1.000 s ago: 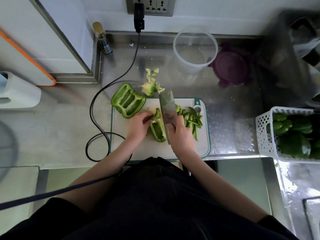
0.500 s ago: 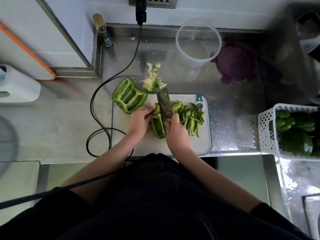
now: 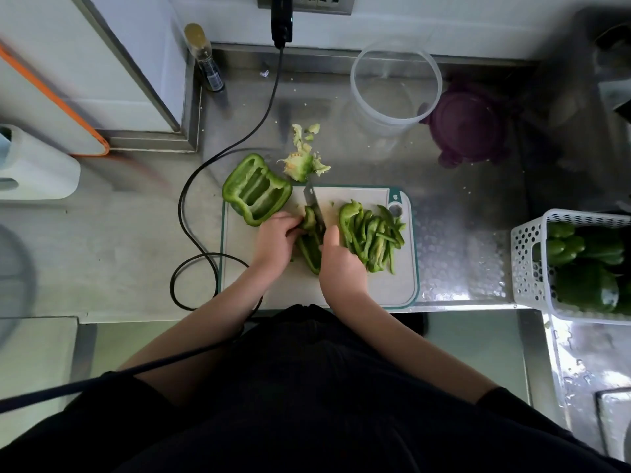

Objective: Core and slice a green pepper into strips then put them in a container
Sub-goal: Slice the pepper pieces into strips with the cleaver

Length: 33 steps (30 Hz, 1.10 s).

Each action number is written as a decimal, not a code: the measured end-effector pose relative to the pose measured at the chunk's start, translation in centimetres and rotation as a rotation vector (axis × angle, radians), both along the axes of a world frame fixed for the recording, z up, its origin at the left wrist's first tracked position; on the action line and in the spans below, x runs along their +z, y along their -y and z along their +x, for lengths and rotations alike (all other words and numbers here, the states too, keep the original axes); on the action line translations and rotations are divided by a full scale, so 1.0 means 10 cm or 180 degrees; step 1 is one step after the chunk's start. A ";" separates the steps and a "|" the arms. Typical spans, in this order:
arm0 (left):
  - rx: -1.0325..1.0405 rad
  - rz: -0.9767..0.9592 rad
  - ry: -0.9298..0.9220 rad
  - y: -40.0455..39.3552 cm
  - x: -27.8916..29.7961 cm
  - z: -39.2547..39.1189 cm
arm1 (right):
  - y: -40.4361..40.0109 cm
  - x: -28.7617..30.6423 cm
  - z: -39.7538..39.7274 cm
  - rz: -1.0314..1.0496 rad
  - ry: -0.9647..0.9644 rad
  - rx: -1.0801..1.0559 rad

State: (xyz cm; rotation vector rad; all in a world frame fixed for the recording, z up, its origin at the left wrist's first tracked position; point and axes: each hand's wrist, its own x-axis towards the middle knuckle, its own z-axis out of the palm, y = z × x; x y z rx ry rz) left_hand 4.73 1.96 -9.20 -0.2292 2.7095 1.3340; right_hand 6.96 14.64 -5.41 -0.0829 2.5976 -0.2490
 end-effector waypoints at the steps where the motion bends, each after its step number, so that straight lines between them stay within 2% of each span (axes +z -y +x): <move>1: 0.0015 0.0021 0.0020 0.00 -0.01 0.02 | 0.02 0.02 0.00 0.0078 0.0028 0.0150; 3: -0.0098 0.0051 0.0066 0.00 -0.03 0.09 | 0.05 0.03 0.00 0.0202 0.0080 0.0449; 5: -0.0223 0.0046 0.0053 -0.01 -0.04 0.14 | 0.05 0.03 -0.03 0.0204 0.0059 0.0466; 14: -0.0071 0.0243 0.0501 0.09 0.03 0.06 | -0.47 0.10 -0.07 -0.0286 -0.0090 -0.0405; 20: -0.0165 0.0165 0.0562 0.01 0.08 0.04 | -0.50 0.38 -0.04 -0.1322 -0.0634 -0.1257; 33: 0.0166 0.0302 0.0517 -0.06 0.02 0.05 | -0.26 0.30 0.17 -0.1132 -0.0221 -0.0810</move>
